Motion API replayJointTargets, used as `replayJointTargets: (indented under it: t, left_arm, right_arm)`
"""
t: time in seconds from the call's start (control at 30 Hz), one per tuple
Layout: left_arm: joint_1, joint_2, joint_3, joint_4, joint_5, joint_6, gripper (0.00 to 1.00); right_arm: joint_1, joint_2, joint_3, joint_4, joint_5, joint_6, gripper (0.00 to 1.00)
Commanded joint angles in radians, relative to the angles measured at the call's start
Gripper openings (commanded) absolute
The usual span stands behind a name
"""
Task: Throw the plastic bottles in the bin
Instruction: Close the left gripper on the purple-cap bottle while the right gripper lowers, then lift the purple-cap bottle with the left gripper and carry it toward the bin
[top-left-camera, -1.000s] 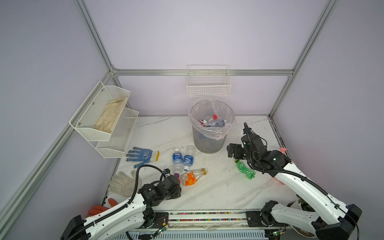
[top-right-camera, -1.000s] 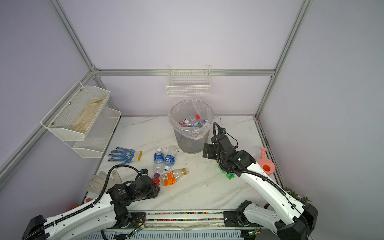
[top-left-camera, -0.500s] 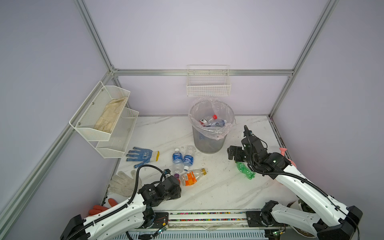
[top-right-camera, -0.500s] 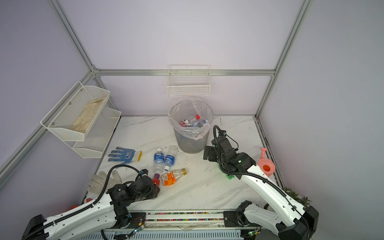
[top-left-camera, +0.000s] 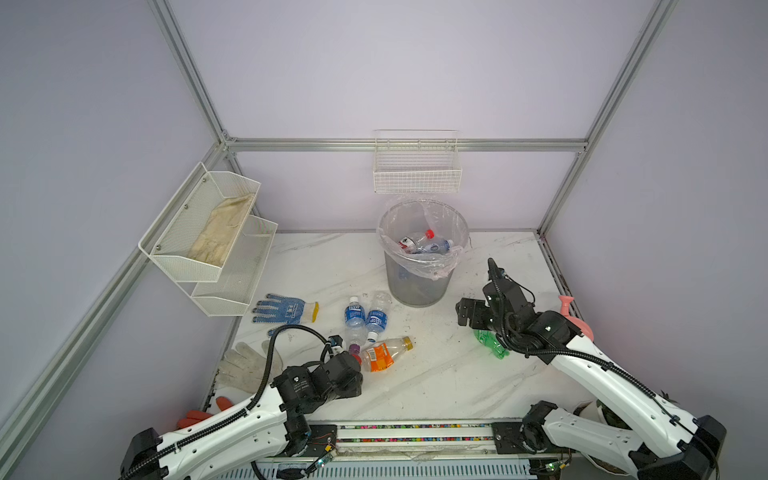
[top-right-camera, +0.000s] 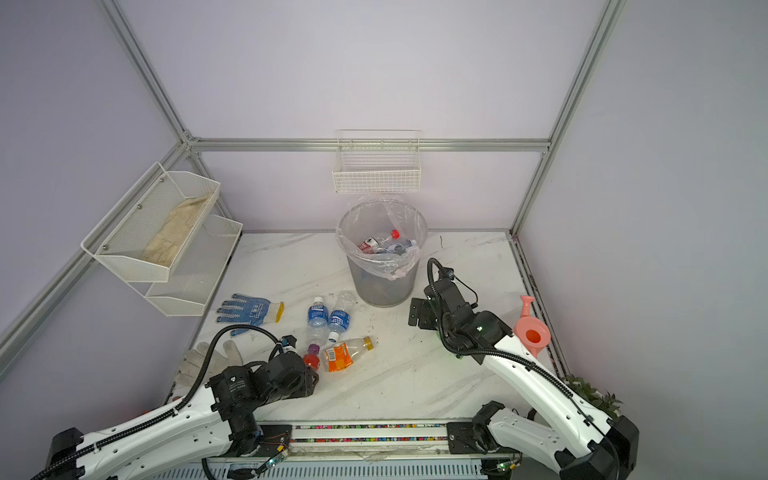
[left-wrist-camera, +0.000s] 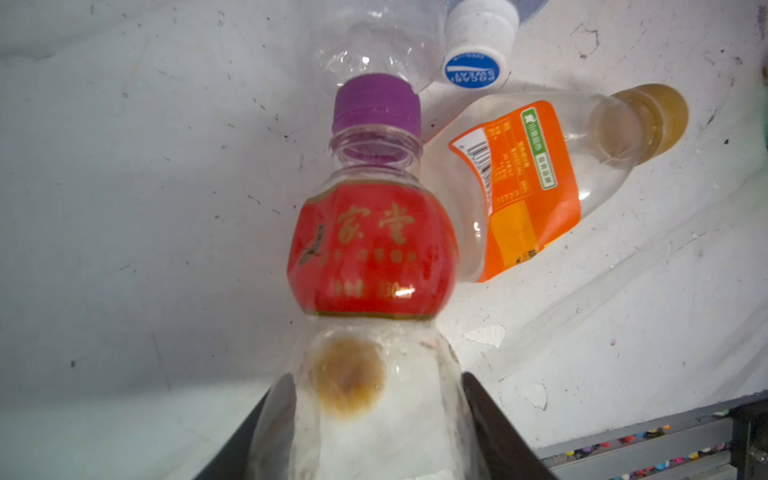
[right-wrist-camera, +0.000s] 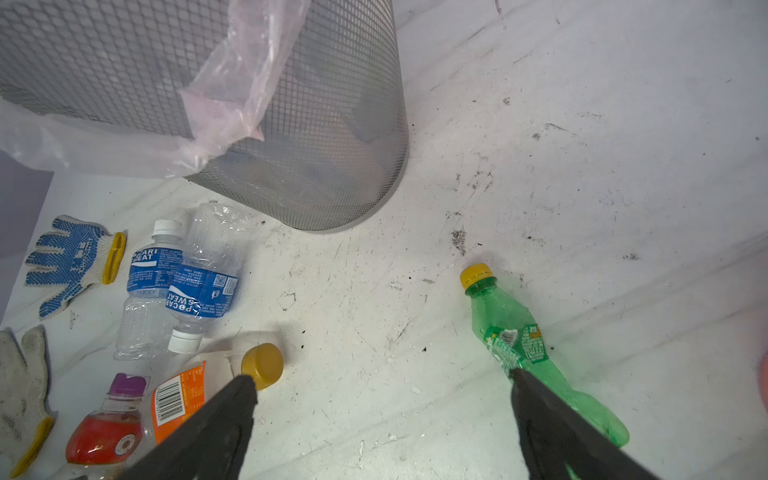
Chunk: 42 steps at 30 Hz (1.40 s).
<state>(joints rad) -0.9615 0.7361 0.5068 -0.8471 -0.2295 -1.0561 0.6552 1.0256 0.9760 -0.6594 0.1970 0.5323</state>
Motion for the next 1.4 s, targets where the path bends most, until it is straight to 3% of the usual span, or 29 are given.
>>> replayJointTargets:
  t: [0.0,0.57,1.37]
  left_arm:
    - [-0.02,-0.011,0.125,-0.036,-0.056,-0.007,0.26]
    - [-0.071,0.076,0.38,-0.095,-0.157,0.074,0.26]
    - [-0.072,0.325,0.922,-0.15,-0.306,0.406,0.25]
  right_arm:
    - [-0.002,-0.02,-0.018,0.016,0.004,0.021,0.97]
    - [-0.002,-0.058,-0.091,0.034,-0.005,0.034,0.97]
    - [-0.002,-0.093,-0.163,0.047,-0.025,0.057,0.97]
